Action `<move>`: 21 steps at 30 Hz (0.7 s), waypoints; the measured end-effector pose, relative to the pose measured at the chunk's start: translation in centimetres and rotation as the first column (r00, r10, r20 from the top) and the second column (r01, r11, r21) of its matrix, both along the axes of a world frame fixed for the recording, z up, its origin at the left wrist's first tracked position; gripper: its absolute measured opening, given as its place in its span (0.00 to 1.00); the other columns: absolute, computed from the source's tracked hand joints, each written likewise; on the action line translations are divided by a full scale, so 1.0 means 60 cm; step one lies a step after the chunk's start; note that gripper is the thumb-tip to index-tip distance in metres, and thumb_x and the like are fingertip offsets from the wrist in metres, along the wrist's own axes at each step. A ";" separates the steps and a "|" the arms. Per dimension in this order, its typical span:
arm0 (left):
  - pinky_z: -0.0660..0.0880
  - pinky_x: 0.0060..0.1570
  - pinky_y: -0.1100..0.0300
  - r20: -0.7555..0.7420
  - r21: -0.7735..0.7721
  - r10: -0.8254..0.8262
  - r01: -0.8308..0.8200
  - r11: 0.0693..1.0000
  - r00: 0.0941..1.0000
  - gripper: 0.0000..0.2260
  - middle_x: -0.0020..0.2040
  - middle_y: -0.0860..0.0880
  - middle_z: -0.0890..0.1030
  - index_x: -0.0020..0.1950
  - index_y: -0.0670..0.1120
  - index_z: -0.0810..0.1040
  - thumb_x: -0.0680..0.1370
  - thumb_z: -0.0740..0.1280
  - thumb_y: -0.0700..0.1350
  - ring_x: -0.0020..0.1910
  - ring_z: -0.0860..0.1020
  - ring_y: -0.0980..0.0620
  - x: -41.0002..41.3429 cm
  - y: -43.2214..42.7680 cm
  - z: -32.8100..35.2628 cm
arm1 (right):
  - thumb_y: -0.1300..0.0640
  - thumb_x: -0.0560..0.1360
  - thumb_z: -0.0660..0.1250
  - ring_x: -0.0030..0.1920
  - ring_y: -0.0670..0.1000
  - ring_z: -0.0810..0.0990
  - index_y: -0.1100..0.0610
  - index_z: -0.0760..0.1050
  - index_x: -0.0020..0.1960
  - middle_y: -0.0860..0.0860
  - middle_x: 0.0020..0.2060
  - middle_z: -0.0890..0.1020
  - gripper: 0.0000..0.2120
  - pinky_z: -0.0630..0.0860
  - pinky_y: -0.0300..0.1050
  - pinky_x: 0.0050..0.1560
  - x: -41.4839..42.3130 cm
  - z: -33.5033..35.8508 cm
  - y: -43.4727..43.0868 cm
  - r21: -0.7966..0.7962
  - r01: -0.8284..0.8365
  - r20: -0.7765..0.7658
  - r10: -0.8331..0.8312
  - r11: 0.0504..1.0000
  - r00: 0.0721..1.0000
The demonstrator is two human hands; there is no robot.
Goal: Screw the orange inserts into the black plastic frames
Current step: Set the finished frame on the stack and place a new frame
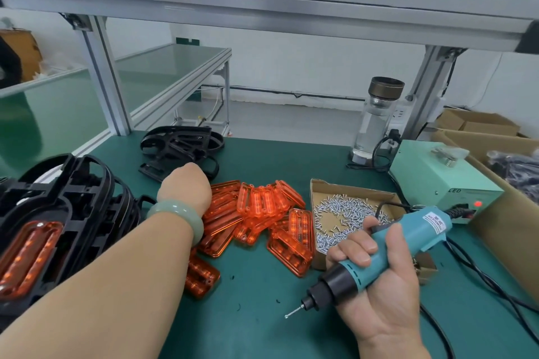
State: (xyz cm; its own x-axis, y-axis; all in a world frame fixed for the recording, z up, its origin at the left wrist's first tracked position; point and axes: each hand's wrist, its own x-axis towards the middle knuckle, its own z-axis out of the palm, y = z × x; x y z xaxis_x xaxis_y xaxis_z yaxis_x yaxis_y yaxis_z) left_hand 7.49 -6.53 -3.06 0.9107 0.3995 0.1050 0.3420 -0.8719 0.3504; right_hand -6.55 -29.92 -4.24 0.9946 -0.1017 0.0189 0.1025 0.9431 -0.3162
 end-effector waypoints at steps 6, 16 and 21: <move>0.71 0.43 0.51 0.154 0.031 0.017 -0.022 0.999 0.988 0.14 0.57 0.44 0.77 0.63 0.49 0.74 0.79 0.59 0.40 0.54 0.75 0.41 -0.032 -0.004 0.014 | 0.49 0.50 0.86 0.24 0.43 0.70 0.53 0.76 0.43 0.44 0.28 0.69 0.27 0.75 0.39 0.29 0.000 0.002 -0.002 -0.012 0.002 0.004 -0.002 1.000 1.000; 0.72 0.46 0.53 0.446 0.050 -0.282 0.291 0.956 0.850 0.07 0.45 0.50 0.80 0.50 0.51 0.81 0.73 0.69 0.44 0.47 0.76 0.46 -0.201 -0.075 0.032 | 0.44 0.74 0.66 0.24 0.41 0.68 0.52 0.73 0.44 0.43 0.27 0.68 0.11 0.73 0.36 0.30 -0.005 0.003 -0.009 -0.039 0.091 -0.039 -0.092 0.995 0.995; 0.70 0.37 0.53 0.427 0.282 -0.540 0.461 0.841 0.725 0.02 0.34 0.54 0.77 0.37 0.52 0.81 0.68 0.69 0.46 0.34 0.76 0.48 -0.283 -0.092 0.010 | 0.47 0.57 0.81 0.25 0.41 0.69 0.52 0.74 0.44 0.43 0.29 0.69 0.22 0.73 0.37 0.31 -0.015 0.007 -0.018 -0.016 0.069 0.051 -0.068 0.998 0.996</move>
State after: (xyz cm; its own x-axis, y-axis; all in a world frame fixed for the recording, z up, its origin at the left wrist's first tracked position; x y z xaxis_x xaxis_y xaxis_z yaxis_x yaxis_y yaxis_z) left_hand -9.47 -12.07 -2.46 0.7907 -0.1569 0.5917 -0.3333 -0.9211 0.2011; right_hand -7.47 -31.00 -3.82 0.9831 -0.1687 0.0708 0.1827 0.9278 -0.3254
